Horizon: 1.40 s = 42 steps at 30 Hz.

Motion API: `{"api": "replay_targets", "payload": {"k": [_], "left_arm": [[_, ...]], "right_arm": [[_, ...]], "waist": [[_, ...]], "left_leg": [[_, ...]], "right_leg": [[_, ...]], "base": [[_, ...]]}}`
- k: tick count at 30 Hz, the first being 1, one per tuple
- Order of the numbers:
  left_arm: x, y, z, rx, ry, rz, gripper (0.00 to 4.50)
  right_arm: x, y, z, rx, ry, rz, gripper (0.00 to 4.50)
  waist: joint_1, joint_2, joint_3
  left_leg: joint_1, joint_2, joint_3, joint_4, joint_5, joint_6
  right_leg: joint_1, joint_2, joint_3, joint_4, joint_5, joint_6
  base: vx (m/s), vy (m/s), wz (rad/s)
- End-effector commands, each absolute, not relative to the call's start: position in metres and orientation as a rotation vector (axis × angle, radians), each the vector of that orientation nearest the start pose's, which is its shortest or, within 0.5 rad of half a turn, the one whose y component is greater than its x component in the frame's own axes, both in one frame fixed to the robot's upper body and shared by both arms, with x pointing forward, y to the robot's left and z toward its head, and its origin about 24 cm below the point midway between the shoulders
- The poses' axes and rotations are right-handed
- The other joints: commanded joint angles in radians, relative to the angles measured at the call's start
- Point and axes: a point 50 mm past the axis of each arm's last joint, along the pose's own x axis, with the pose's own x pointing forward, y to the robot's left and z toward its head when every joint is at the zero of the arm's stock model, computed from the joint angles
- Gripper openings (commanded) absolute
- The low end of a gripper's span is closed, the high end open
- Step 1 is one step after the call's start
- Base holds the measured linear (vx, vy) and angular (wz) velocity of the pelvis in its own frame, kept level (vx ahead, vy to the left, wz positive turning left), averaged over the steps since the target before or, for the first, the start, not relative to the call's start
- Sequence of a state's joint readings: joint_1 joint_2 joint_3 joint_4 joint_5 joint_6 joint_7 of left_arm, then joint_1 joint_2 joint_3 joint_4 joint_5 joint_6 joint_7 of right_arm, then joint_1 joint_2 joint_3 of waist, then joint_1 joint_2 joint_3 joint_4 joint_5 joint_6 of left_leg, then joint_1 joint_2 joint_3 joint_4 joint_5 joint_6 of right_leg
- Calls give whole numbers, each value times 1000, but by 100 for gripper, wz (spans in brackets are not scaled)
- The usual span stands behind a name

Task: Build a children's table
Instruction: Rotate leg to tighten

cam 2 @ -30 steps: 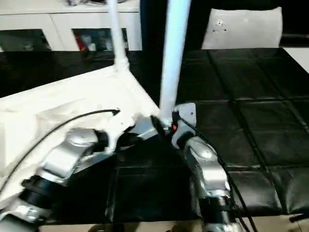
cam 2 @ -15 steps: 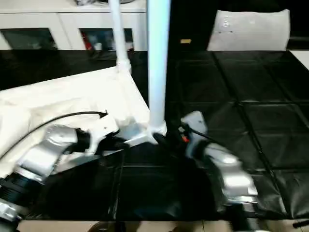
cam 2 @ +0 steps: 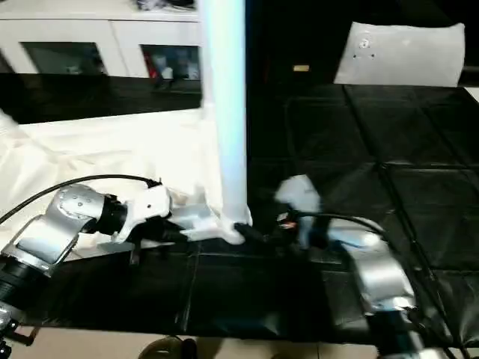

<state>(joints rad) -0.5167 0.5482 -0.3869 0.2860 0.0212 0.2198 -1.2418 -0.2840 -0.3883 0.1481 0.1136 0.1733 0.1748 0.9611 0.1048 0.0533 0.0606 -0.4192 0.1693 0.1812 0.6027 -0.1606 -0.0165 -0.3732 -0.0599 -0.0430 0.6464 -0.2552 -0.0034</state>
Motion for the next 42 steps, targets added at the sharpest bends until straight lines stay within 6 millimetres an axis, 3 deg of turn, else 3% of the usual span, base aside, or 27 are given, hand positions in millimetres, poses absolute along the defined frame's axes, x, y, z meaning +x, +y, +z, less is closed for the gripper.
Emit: {"api": "replay_targets", "payload": {"k": [1,7,15,23,24,25,26,28,29,30,32,33,36,40,42], "left_arm": [[297,143,75,643,487,-1431,0],[298,143,74,651,487,-1439,0],[299,144,73,661,488,-1440,0],[300,146,73,665,491,-1442,0],[300,146,73,665,493,-1442,0],[300,147,73,665,494,-1442,0],[299,147,73,664,495,-1442,0],[299,147,72,659,497,-1442,0],[298,147,72,650,493,-1441,0],[298,147,71,641,489,-1443,0],[297,145,72,621,481,-1445,0],[297,144,72,608,476,-1447,0],[296,144,71,609,477,-1448,0],[296,144,69,611,481,-1441,0],[296,144,68,613,484,-1438,0]], "right_arm": [[281,-140,69,-223,169,1097,445],[283,-135,64,-225,197,1113,399],[284,-133,60,-200,216,1120,319],[282,-131,58,-165,232,1137,274],[281,-131,57,-150,241,1139,272],[280,-130,54,-133,253,1141,271],[279,-130,53,-122,260,1141,269],[278,-130,50,-90,277,1136,267],[275,-131,44,-26,295,1112,267],[274,-131,42,-1,298,1098,267],[273,-132,38,55,309,1071,266],[271,-133,34,104,319,1045,266],[267,-133,28,114,331,1029,265],[261,-131,23,49,354,1058,265],[260,-131,23,19,355,1067,265]], "waist": [[-3,0,-74],[4,0,-81],[6,0,-80],[7,1,-83],[7,3,-82],[8,12,-81],[7,8,-81],[7,10,-80],[9,22,-79],[7,14,-78],[8,16,-79],[8,24,-77],[7,33,-75],[4,30,-71],[3,30,-67]], "left_leg": [[45,68,-28,-68,-181,29],[41,65,-28,-62,-129,48],[42,67,-29,-62,-145,46],[42,66,-29,-60,-132,50],[41,66,-29,-60,-132,51],[41,66,-31,-61,-139,49],[42,67,-30,-62,-143,48],[44,67,-30,-63,-162,42],[43,67,-32,-63,-169,37],[43,68,-32,-66,-184,32],[45,68,-33,-67,-196,24],[45,68,-33,-69,-209,19],[48,69,-37,-75,-252,-7],[50,68,-36,-79,-289,-24],[53,68,-37,-84,-325,-37]], "right_leg": [[26,-93,44,-74,17,-255],[29,-90,40,-64,113,-254],[29,-90,40,-65,88,-253],[30,-90,40,-63,107,-255],[30,-90,39,-63,107,-256],[28,-90,39,-62,103,-257],[28,-89,39,-64,102,-256],[28,-90,39,-65,93,-260],[26,-90,39,-64,89,-259],[27,-88,39,-66,84,-259],[27,-91,39,-67,82,-259],[25,-90,39,-69,77,-258],[24,-89,38,-68,56,-254],[25,-91,40,-72,34,-250],[24,-92,42,-78,-22,-244]], "base": [[0,0,0],[0,0,0],[0,0,0],[0,0,0],[0,0,0],[0,0,0],[0,0,0],[0,0,0],[0,0,0],[0,0,0],[0,0,0],[0,0,0],[0,0,0],[0,0,0],[0,0,0]]}}
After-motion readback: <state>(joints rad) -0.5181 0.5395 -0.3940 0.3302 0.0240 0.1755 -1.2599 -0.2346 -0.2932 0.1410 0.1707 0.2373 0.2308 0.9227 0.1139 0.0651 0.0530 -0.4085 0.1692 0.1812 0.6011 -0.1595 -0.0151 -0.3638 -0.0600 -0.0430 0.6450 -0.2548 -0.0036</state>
